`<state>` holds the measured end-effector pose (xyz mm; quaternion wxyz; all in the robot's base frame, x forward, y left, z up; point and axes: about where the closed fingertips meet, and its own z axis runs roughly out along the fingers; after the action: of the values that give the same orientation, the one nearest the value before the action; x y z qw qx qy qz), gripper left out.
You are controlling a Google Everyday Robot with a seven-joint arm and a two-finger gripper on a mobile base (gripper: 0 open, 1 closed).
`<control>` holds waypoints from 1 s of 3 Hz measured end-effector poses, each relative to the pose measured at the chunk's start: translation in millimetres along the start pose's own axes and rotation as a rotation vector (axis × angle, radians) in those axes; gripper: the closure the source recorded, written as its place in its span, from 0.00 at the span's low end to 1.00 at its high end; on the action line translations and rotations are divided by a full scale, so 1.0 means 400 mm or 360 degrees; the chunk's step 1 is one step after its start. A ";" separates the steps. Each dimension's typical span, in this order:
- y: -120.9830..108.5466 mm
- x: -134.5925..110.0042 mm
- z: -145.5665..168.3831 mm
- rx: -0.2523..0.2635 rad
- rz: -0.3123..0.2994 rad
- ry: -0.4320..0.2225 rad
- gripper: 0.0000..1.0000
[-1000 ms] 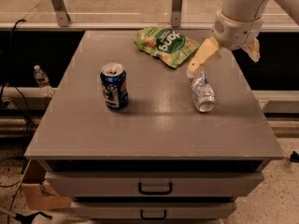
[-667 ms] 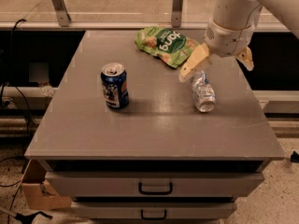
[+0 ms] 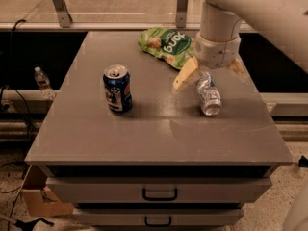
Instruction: Place redbull can upright
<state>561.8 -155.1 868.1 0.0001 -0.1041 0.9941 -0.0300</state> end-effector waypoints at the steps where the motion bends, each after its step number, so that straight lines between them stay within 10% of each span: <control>1: 0.022 -0.016 0.019 0.0001 -0.0030 0.0037 0.00; 3: 0.014 -0.075 0.065 0.0034 -0.0041 0.0098 0.00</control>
Offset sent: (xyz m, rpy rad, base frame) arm 0.0053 0.0086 -0.0264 -0.0756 0.1702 0.0406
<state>590.3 -145.1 841.5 -0.0297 -0.1159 0.9918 -0.0439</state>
